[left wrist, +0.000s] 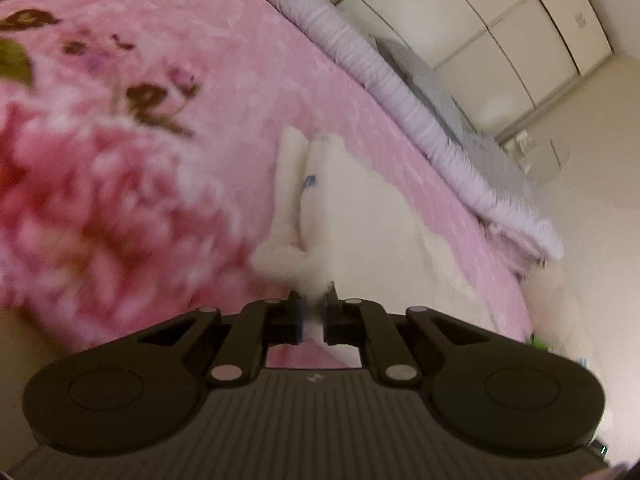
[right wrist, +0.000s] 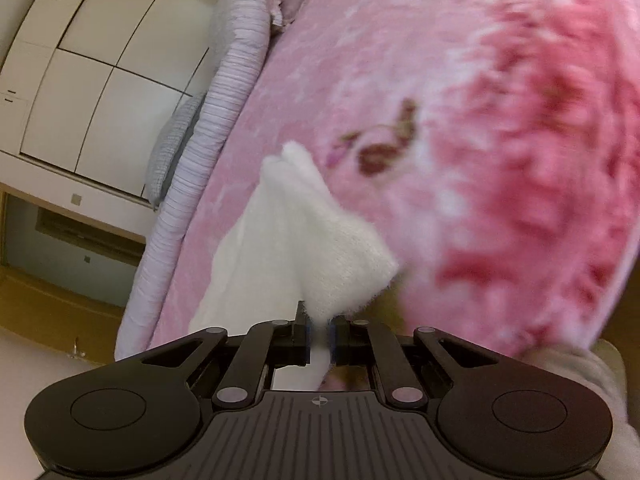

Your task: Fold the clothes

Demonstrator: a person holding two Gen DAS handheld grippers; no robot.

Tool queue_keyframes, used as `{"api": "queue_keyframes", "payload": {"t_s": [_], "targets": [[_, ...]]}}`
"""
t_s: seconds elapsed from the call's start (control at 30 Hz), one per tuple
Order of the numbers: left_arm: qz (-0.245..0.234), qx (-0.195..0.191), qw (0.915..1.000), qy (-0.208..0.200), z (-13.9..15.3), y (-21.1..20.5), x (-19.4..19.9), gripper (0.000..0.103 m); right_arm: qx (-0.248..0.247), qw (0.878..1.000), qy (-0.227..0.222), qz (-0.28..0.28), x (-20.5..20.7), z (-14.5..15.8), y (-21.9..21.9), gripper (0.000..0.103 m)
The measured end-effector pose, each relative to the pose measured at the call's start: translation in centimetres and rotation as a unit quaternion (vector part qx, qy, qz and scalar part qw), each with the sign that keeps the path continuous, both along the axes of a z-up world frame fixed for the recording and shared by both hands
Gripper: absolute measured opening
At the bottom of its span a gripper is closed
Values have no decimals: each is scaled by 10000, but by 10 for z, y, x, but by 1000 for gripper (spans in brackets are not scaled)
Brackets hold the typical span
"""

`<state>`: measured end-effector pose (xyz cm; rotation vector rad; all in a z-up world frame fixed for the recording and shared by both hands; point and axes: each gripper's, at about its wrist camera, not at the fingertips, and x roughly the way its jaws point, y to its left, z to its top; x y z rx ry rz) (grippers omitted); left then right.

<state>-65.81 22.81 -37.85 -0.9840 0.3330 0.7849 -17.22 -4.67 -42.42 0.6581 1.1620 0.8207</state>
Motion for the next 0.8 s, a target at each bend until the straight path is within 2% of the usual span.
{"api": "queue_keyframes", "payload": {"t_s": [0.17,0.2,0.23,0.33,0.5,0.57,0.67,0.73,0.8], "targets": [[-206,-19,9993,319,5,-24,-14,10,30,10000,91,-3,-2,-2,-10,9],[-232,45,9987,451,11,-25,-13,12,46,9999,135,-18,-2,-2,-10,14],[-269,133,9977,611,18,-26,-11,12,96,9998,166,-24,-2,-1,-10,22],[-390,428,9935,975,35,-36,-6,10,125,9997,185,-108,0,1,-12,29],[-507,1092,9838,1326,62,-49,1,9,242,9985,406,-287,4,-8,-16,31],[-559,1246,9834,1197,71,-47,4,9,302,9977,487,-359,6,-11,-15,31],[-744,1251,9841,1020,68,-36,16,9,356,9975,468,-400,7,-12,-14,31],[-914,1107,9851,950,56,-26,28,9,405,9973,427,-449,7,-11,-13,31],[-1023,922,9837,1154,39,-17,44,10,388,9975,333,-485,6,-9,-11,31]]}}
